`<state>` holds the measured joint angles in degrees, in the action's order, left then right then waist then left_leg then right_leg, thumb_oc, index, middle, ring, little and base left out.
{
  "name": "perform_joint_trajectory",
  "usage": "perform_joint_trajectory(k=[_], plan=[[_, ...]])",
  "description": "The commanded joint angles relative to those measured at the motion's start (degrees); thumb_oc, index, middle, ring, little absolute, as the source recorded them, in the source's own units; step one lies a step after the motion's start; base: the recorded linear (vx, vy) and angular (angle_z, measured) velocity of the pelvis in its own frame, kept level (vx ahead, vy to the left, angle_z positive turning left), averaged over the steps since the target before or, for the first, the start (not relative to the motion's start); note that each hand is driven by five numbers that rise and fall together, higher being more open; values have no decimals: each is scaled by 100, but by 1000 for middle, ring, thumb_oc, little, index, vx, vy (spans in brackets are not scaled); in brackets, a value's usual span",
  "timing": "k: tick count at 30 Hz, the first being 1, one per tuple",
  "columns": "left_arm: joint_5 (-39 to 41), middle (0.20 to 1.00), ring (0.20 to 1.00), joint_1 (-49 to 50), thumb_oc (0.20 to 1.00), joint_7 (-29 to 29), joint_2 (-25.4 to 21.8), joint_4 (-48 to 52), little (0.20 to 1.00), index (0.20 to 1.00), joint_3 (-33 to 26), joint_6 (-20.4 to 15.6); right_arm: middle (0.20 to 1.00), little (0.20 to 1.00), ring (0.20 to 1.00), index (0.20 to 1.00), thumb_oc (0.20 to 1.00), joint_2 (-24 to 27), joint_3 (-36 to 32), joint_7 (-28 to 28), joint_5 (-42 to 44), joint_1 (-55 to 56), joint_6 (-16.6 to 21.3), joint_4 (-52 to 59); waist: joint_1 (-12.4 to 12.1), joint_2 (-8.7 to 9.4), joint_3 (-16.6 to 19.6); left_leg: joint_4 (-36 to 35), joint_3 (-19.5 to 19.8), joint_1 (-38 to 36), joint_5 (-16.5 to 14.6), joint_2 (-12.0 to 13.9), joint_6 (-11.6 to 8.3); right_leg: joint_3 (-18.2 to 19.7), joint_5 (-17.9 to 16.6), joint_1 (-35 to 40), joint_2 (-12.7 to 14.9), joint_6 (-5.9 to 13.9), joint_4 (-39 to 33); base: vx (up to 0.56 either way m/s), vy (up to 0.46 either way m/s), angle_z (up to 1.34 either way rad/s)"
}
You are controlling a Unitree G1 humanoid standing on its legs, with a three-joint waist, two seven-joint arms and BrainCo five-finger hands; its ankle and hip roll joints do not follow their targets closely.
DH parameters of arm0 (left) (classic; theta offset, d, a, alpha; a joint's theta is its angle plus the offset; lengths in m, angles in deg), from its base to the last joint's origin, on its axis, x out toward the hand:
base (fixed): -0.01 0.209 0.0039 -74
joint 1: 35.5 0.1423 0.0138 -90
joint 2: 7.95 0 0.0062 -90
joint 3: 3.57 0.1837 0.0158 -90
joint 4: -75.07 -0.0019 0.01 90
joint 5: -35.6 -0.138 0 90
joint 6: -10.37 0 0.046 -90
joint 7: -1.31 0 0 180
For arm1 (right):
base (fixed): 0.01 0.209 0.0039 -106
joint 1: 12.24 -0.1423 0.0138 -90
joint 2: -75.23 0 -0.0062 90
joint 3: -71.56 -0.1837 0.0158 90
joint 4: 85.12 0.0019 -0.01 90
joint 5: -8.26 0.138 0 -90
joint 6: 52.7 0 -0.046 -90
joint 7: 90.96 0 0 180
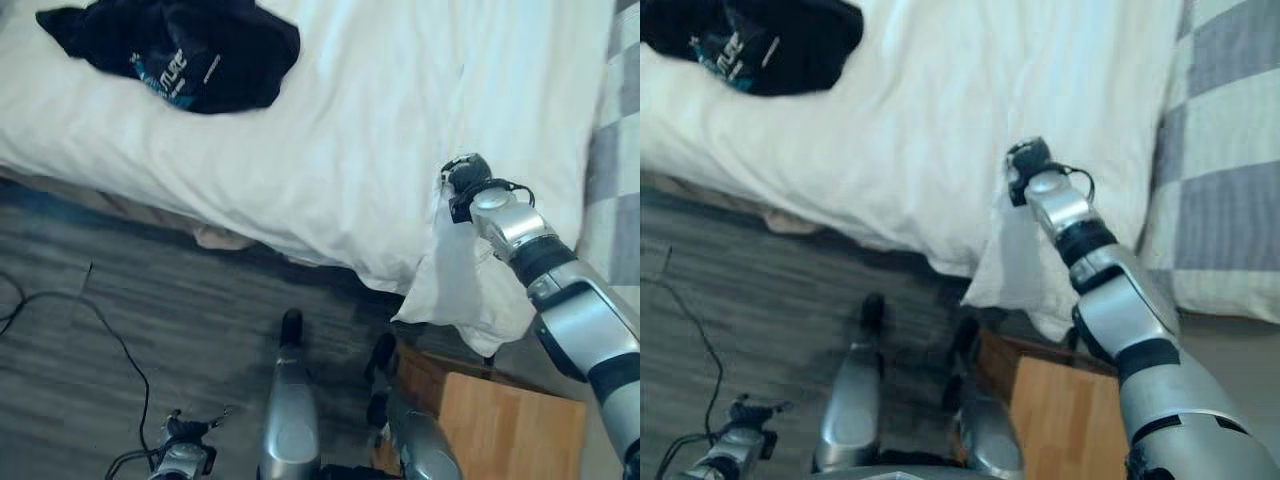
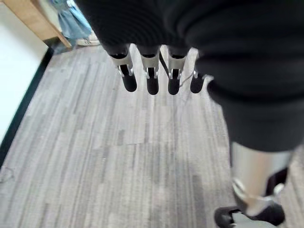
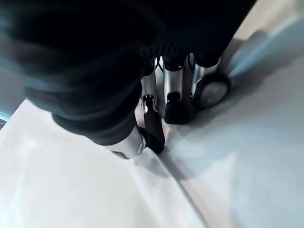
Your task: Tidy up the quilt and then pick up the clothes from the bed and put them into the laundry hamper.
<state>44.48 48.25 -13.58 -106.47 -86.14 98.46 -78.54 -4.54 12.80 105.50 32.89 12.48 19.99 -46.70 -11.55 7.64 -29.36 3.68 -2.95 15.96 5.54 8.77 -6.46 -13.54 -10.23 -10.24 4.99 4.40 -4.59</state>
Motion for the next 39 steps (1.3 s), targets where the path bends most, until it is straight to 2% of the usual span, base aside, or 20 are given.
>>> perform_joint_trajectory(k=[1, 4, 9, 12, 14, 17, 21, 22, 26, 27, 28, 29, 30, 31, 33, 34, 36, 37, 38, 39], plan=[[129, 1000, 1000, 128, 1000, -78, -55, -93, 1000, 1000, 134, -206, 200, 200, 200, 200, 200, 277, 20, 22, -70, 65, -95, -74, 45, -46, 34, -204, 45, 33, -221, 42, 33, 347, 684, 271, 601, 658, 286, -72, 59, 6], [132, 1000, 1000, 133, 1000, -98, 18, -52, 1000, 1000, 144, -285, 200, 200, 200, 200, 200, 282, -147, 24, 173, 392, -140, -37, 131, -98, 11, -223, 13, 9, -216, 18, 35, 386, 691, 196, 615, 638, 345, -55, 46, -7], [229, 1000, 1000, 117, 1000, -224, 191, 68, 1000, 1000, 77, -391, 200, 200, 200, 200, 200, 239, -623, 62, 399, 1945, 15, 712, 523, -91, 52, -202, -188, -145, -279, 16, 74, 630, 654, 106, 594, 602, 417, -41, 40, -6], [310, 1000, 1000, 96, 1000, -255, 224, 145, 1000, 1000, 12, -351, 200, 200, 200, 200, 200, 103, -781, 240, 374, 3077, 224, 1355, 794, -58, 111, -184, -320, -263, -325, 37, 100, 776, 626, 110, 566, 583, 420, -36, 4, -22], [338, 1000, 1000, 120, 1000, -312, 260, 293, 1000, 1000, -39, -239, 200, 200, 200, 200, 200, -78, -968, 298, 187, 4393, 608, 1862, 1054, -58, 195, -119, -446, -378, -388, 49, 124, 921, 599, 122, 548, 582, 432, -43, -31, -29], [307, 1000, 1000, 143, 1000, -348, 294, 400, 1000, 1000, -35, -141, 200, 200, 200, 200, 200, -213, -1037, 285, 63, 4985, 838, 1903, 1169, -92, 244, -61, -502, -442, -424, 47, 137, 988, 587, 147, 549, 585, 432, -35, -33, -21], [280, 1000, 1000, 65, 1000, -364, 412, 365, 1000, 1000, 102, -59, 200, 200, 200, 200, 200, -490, -1062, 90, -29, 5369, 1110, 1187, 1295, -273, 319, 10, -545, -569, -477, 1, 140, 1046, 597, 221, 605, 582, 431, -48, 3, -28], [288, 1000, 1000, 42, 1000, -322, 481, 304, 1000, 1000, 168, -82, 200, 200, 200, 200, 200, -609, -1100, -33, -179, 5381, 1224, 620, 1300, -392, 351, -16, -553, -645, -474, -25, 136, 1033, 620, 278, 647, 583, 424, -35, 45, -20], [351, 1000, 1000, -3, 1000, -277, 720, 46, 1000, 1000, 282, -200, 200, 200, 200, 200, 200, -927, -1187, -406, -470, 5356, 1106, -777, 1300, -602, 526, -182, -544, -892, -440, -92, 134, 983, 695, 457, 704, 546, 408, -6, 104, -13], [388, 1000, 1000, -17, 1000, -285, 786, -6, 1000, 1000, 299, -207, 329, 329, 329, 329, 329, -996, -1215, -451, -514, 5375, 945, -1082, 1305, -635, 596, -220, -538, -945, -431, -99, 137, 964, 711, 496, 701, 529, 412, 21, 75, 2], [440, 1000, 1000, -49, 1000, -308, 905, -78, 1000, 1000, 318, -170, 758, 758, 758, 758, 758, -1080, -1294, -522, -610, 5455, 773, -1516, 1325, -674, 717, -278, -529, -1038, -421, -100, 140, 922, 737, 575, 691, 511, 415, 37, 82, 6], [492, 1000, 1000, -66, 1000, -337, 990, -115, 1000, 1000, 313, -182, 1000, 1000, 1000, 1000, 1000, -1108, -1357, -588, -621, 5528, 474, -1709, 1341, -701, 797, -310, -511, -1098, -413, -99, 142, 882, 763, 632, 675, 491, 432, 38, 68, 9], [521, 1000, 1000, -72, 1000, -357, 1032, -119, 1000, 1000, 328, -159, 1000, 1000, 1000, 1000, 1000, -1133, -1416, -615, -704, 5586, 453, -1817, 1349, -715, 838, -324, -500, -1130, -410, -91, 141, 859, 785, 659, 664, 476, 452, 91, 80, 9], [693, 1000, 1000, -73, 1000, -441, 1183, -133, 1000, 1000, 344, -149, 1000, 1000, 1000, 1000, 1000, -1227, -1603, -697, -751, 5830, 50, -2102, 1384, -770, 999, -350, -446, -1251, -412, -59, 141, 783, 911, 763, 605, 414, 592, 109, 67, 12], [914, 1000, 1000, -44, 1000, -621, 1304, -121, 1000, 1000, 328, -101, 1000, 1000, 1000, 1000, 1000, -1329, -1810, -775, -786, 6129, -241, -2274, 1434, -806, 1129, -165, -317, -1320, -523, -59, 181, 749, 1149, 836, 543, 331, 950, 186, 45, 25], [957, 1000, 1000, -39, 1000, -663, 1308, -121, 1000, 1000, 327, -124, 1000, 1000, 1000, 1000, 1000, -1333, -1818, -783, -797, 6143, -250, -2277, 1440, -807, 1133, -144, -306, -1318, -536, -61, 183, 746, 1166, 838, 543, 327, 973, 235, 9, 30], [1108, 1000, 1000, 89, 1000, -916, 1390, -144, 1000, 1000, 147, -181, 1000, 1000, 1000, 1000, 1000, -1413, -1889, -1054, -1177, 6397, -398, -2299, 1516, -765, 1208, 495, -497, -1283, -859, -41, 259, 630, 1401, 836, 633, 269, 1400, 220, 6, 25], [565, 1000, 1000, 162, 1000, -901, 1421, -142, 1000, 1000, 12, -48, 1000, 1000, 1000, 1000, 1000, -1500, -1929, -1158, -1829, 6595, -404, -2285, 1606, -722, 1219, 1016, -905, -1201, -1028, 164, 272, 454, 1559, 880, 722, 202, 1694, 171, 29, 41], [555, 1000, 1000, 172, 1000, -946, 1429, -145, 1000, 1000, 3, -33, 1000, 1000, 1000, 1000, 1000, -1506, -1933, -1159, -1934, 6613, -397, -2286, 1619, -724, 1219, 1071, -928, -1173, -1044, 196, 268, 437, 1578, 878, 723, 194, 1728, 196, 152, 73], [831, 1000, 1000, 268, 1000, -1040, 1395, -168, 1000, 1000, -7, -13, 1000, 1000, 1000, 1000, 1000, -1390, -1927, -1142, -1952, 6684, -327, -2362, 1703, -736, 1190, 1197, -1166, -1110, -933, 584, 149, 397, 1680, 934, 759, 168, 1882, 119, 231, 77]])
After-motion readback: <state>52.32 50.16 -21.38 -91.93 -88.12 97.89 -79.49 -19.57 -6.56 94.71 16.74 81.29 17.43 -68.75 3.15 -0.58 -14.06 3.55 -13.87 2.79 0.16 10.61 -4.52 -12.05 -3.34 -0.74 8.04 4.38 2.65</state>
